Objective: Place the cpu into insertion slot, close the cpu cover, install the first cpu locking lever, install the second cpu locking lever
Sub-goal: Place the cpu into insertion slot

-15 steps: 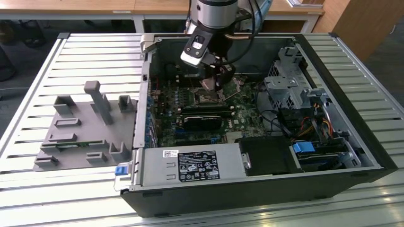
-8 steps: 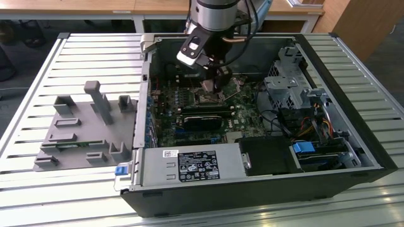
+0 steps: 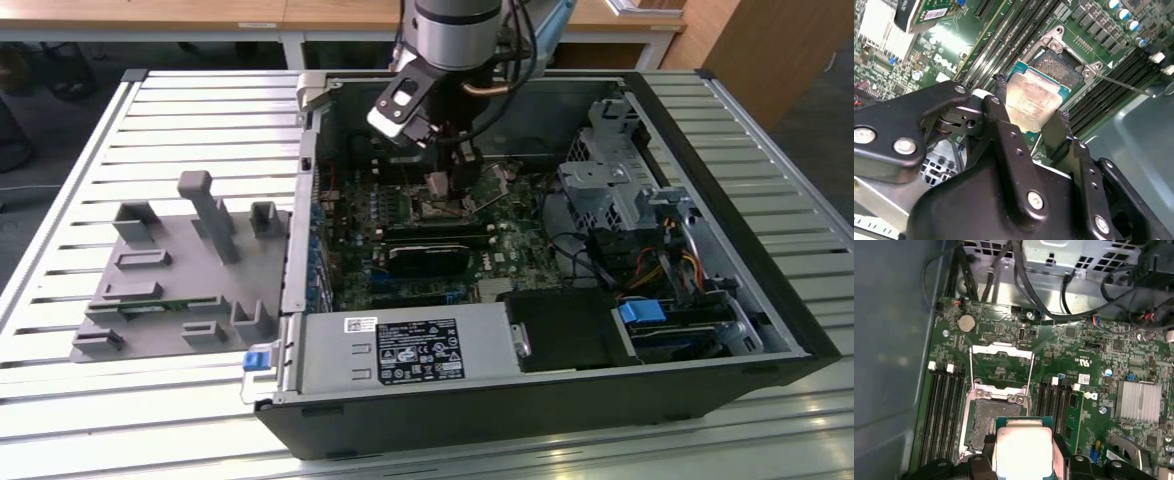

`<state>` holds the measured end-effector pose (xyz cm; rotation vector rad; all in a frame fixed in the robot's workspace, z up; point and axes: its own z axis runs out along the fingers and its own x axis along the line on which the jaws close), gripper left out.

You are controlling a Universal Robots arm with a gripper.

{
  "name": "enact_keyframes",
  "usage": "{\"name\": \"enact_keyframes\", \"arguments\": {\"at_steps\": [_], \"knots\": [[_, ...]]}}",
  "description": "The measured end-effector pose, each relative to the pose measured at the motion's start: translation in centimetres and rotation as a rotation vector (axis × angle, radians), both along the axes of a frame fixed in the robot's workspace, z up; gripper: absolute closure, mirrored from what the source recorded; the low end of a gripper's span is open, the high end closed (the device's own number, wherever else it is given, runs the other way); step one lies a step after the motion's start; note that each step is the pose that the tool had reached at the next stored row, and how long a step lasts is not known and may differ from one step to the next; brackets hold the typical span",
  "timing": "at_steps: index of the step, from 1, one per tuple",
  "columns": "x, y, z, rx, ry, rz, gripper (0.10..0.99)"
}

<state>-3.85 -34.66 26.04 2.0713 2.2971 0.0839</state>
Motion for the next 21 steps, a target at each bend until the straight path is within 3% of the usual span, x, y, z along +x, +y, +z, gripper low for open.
{"name": "enact_keyframes", "arguments": {"at_steps": [6,11,17,21], "knots": [[0.0,1.46,-0.52,0.0,-0.0001,-0.009,0.557],[0.0,1.69,-1.57,0.0,0.0,-0.089,0.557],[0.0,2.84,-2.36,0.0,0.0019,-0.096,0.557],[0.0,3.0,-3.08,0.0,0.004,-0.097,0.557]]}}
